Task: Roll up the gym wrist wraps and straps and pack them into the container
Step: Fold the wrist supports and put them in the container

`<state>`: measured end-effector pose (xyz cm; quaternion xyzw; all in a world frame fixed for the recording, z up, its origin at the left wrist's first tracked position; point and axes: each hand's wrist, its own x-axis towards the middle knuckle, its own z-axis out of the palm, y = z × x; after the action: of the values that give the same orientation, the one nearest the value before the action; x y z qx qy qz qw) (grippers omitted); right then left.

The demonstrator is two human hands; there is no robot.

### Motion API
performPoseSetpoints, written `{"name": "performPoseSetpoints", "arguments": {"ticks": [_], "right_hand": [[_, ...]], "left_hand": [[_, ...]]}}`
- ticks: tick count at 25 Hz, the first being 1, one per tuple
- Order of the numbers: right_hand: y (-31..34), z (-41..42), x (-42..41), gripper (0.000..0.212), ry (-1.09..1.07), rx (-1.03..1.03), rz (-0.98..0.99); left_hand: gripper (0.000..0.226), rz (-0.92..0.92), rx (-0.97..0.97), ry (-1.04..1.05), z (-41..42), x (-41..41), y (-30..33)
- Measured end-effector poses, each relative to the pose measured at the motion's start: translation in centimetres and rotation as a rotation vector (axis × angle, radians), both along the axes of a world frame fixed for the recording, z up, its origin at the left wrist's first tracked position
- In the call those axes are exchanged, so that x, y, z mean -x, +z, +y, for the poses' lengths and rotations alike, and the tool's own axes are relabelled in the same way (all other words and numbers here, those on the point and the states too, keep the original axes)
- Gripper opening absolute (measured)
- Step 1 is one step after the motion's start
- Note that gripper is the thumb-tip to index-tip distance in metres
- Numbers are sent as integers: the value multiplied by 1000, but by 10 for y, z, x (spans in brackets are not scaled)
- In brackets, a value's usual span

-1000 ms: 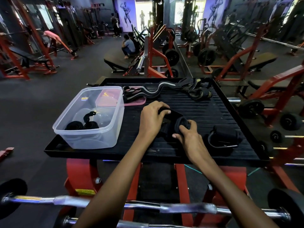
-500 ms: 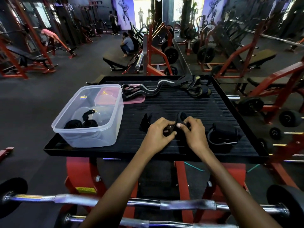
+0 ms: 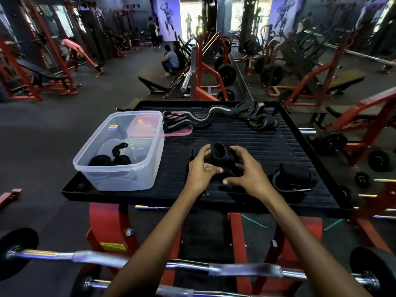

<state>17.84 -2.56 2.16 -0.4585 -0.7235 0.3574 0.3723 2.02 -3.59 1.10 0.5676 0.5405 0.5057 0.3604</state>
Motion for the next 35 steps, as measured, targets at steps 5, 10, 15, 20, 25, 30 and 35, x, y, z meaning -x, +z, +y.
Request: {"name": "performPoseSetpoints", "arguments": {"ticks": [5,10,15,20,25,30,35], "right_hand": [[0,3,0,52,-75,-186,-34],[0,13,1,47,-153,-141,4],[4,20,-2,50,-215,29,-148],[4,16,-4,76,-3,266,62],[8,4,3,70,-86,129,101],[2,3,14,83,-140,20,-14],[0,2,20,73,-197,36,18]], "left_hand": [[79,73,-12,-13,5,6,-10],[76,174,-24,-141,6,9,-10],[48,268,-362,406,-1,9,0],[71,269,203,177,8,40,-4],[45,88,-40,308,5,39,-4],[62,201,121,204,6,46,-5],[48,366,-27,158,7,41,-1]]}}
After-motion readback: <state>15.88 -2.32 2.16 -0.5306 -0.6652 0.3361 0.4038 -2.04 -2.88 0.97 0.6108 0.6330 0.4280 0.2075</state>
